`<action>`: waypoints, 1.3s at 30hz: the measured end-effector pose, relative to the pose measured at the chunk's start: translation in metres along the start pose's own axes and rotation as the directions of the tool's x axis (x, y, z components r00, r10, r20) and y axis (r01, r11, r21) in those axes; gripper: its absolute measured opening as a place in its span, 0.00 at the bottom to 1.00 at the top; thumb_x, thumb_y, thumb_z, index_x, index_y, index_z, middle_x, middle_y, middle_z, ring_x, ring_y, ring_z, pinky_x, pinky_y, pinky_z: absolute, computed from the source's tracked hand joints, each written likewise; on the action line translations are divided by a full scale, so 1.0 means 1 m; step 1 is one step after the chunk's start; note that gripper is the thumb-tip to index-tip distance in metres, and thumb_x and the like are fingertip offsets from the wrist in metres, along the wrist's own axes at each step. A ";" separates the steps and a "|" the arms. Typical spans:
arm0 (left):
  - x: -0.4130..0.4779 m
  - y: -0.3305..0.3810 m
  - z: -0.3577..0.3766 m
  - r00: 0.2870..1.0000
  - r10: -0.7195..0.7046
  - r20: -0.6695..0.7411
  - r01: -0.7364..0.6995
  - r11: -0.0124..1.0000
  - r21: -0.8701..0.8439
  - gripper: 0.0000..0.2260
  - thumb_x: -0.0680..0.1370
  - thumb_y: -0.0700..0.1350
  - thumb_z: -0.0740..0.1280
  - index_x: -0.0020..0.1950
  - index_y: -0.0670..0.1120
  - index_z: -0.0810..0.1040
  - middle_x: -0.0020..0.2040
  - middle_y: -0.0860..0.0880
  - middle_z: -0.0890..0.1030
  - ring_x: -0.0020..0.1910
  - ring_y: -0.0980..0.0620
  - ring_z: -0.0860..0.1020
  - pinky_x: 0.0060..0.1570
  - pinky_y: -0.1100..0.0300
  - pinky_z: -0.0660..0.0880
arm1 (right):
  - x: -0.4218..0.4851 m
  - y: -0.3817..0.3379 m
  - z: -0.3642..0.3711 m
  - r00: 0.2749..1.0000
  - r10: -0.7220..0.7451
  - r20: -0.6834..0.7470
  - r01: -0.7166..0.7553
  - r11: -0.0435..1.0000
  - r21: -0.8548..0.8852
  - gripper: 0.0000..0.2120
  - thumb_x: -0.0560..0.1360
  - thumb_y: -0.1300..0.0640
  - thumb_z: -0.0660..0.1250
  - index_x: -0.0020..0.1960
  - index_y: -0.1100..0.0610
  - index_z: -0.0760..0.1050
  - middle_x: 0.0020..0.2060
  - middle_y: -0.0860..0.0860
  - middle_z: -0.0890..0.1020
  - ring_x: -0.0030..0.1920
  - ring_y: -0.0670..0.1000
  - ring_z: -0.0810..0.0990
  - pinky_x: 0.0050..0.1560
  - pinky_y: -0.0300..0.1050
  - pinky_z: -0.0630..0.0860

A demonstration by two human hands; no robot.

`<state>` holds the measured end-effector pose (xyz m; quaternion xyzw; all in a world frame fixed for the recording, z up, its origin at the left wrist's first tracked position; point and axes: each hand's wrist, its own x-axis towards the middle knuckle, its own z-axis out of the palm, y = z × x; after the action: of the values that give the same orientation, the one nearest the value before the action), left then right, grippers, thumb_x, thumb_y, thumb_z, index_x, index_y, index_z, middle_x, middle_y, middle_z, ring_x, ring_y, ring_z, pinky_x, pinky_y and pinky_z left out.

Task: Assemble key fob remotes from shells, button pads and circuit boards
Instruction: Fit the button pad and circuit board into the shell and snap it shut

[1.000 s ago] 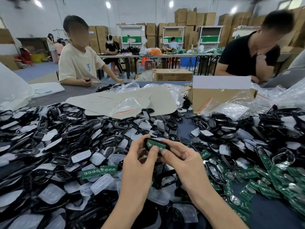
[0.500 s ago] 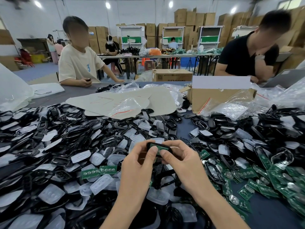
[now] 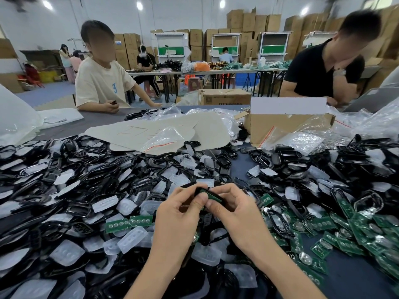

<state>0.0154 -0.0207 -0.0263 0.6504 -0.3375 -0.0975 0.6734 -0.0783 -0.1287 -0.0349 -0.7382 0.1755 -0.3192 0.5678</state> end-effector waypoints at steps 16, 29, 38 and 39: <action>0.004 0.028 -0.081 0.995 0.033 -0.090 -0.029 0.999 0.042 0.15 0.82 0.55 0.61 0.43 0.52 0.84 0.38 0.49 0.83 0.38 0.55 0.80 0.38 0.63 0.78 | 0.009 -0.034 0.050 0.986 0.102 0.130 -0.116 0.987 0.111 0.09 0.80 0.57 0.69 0.54 0.43 0.78 0.48 0.47 0.86 0.44 0.47 0.86 0.47 0.42 0.81; 0.061 0.022 -0.295 0.861 -0.158 -0.483 0.325 0.902 0.284 0.10 0.83 0.42 0.60 0.50 0.46 0.81 0.38 0.52 0.81 0.33 0.55 0.77 0.34 0.60 0.75 | 0.057 -0.107 0.212 0.942 0.198 0.269 -0.334 0.605 0.723 0.05 0.83 0.66 0.60 0.58 0.65 0.70 0.38 0.57 0.86 0.33 0.52 0.83 0.33 0.40 0.80; 0.113 0.002 -0.390 0.838 -0.174 -0.517 0.523 0.529 0.669 0.12 0.81 0.42 0.59 0.48 0.37 0.80 0.45 0.38 0.81 0.44 0.39 0.79 0.43 0.51 0.74 | 0.083 -0.107 0.249 0.939 0.201 0.277 -0.342 0.572 0.746 0.15 0.83 0.65 0.60 0.67 0.72 0.67 0.42 0.60 0.86 0.35 0.53 0.84 0.37 0.42 0.83; 0.118 -0.001 -0.392 0.844 -0.169 -0.510 0.521 0.487 0.701 0.11 0.81 0.42 0.59 0.44 0.39 0.78 0.41 0.39 0.79 0.39 0.41 0.75 0.38 0.53 0.70 | 0.087 -0.106 0.249 0.941 0.193 0.277 -0.336 0.590 0.734 0.11 0.83 0.65 0.61 0.63 0.70 0.70 0.42 0.59 0.86 0.36 0.53 0.84 0.38 0.42 0.84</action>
<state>0.3323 0.2290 0.0409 0.9467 -0.0676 0.0597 0.3093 0.1415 0.0290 0.0515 -0.4134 0.0816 -0.2117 0.8818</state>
